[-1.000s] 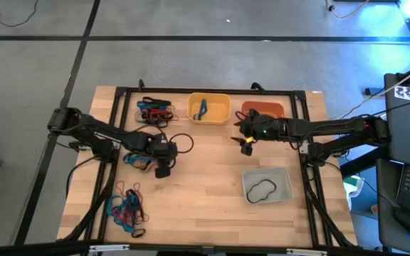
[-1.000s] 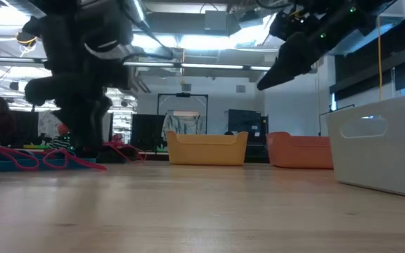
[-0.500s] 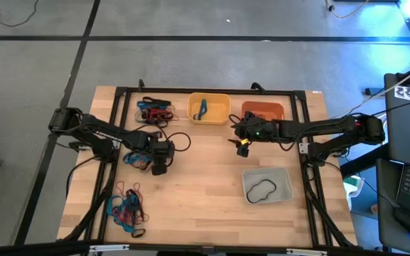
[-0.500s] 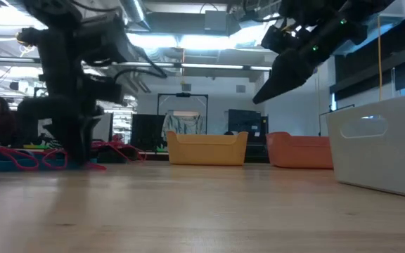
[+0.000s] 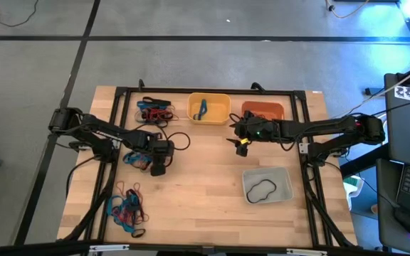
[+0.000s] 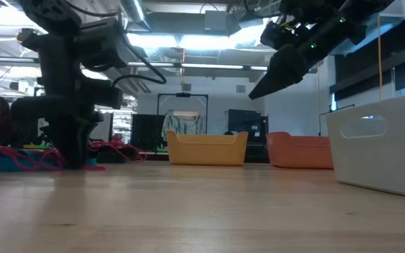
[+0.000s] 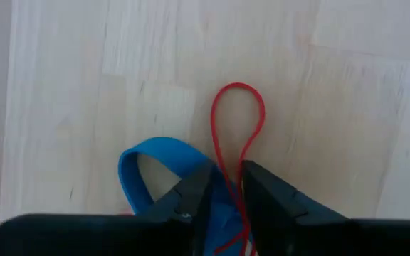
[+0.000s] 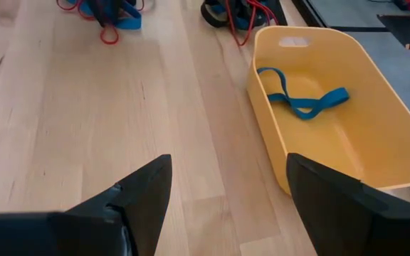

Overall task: Sort rubber bands into baskets
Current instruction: Put the red rubber band into the orange bin

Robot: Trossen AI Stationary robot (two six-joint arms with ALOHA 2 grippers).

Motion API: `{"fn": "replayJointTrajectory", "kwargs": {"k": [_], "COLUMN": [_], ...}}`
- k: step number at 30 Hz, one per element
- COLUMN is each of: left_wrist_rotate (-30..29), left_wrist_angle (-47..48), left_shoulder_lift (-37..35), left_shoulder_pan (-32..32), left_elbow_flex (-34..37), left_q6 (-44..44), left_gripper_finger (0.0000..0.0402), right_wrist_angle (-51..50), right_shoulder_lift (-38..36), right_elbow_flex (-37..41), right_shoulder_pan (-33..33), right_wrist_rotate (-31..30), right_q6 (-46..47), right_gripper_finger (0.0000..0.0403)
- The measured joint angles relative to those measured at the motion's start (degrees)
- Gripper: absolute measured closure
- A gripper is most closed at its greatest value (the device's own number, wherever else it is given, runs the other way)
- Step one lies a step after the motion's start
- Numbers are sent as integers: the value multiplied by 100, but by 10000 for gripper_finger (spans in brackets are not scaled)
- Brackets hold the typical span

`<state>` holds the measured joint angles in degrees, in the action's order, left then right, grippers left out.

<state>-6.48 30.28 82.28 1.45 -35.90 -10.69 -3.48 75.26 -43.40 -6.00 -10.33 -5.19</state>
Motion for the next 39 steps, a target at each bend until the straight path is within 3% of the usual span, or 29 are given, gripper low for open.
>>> {"fn": "replayJointTrajectory", "kwargs": {"k": [6, 22, 31, 39], "left_wrist_rotate": [11, -115, -365, -365], "left_wrist_angle": [-11, -116, -1923, -3708], "left_shoulder_lift": [-5, -488, -621, -596], "left_shoulder_pan": [0, 7, 4, 4], "left_elbow_flex": [0, -810, -816, -577], "left_q6": [165, 327, 767, 1135], "left_gripper_finger": [395, 400, 400, 399], "right_wrist_angle": [6, 61, 154, 870], "right_shoulder_lift": [0, 0, 0, 381], "right_elbow_flex": [0, 0, 0, 0], "right_shoulder_pan": [-2, -2, 0, 0], "right_wrist_rotate": [2, 174, 469, 1302], "right_q6": [-71, -107, -153, -262], "right_gripper_finger": [127, 127, 127, 127]}}
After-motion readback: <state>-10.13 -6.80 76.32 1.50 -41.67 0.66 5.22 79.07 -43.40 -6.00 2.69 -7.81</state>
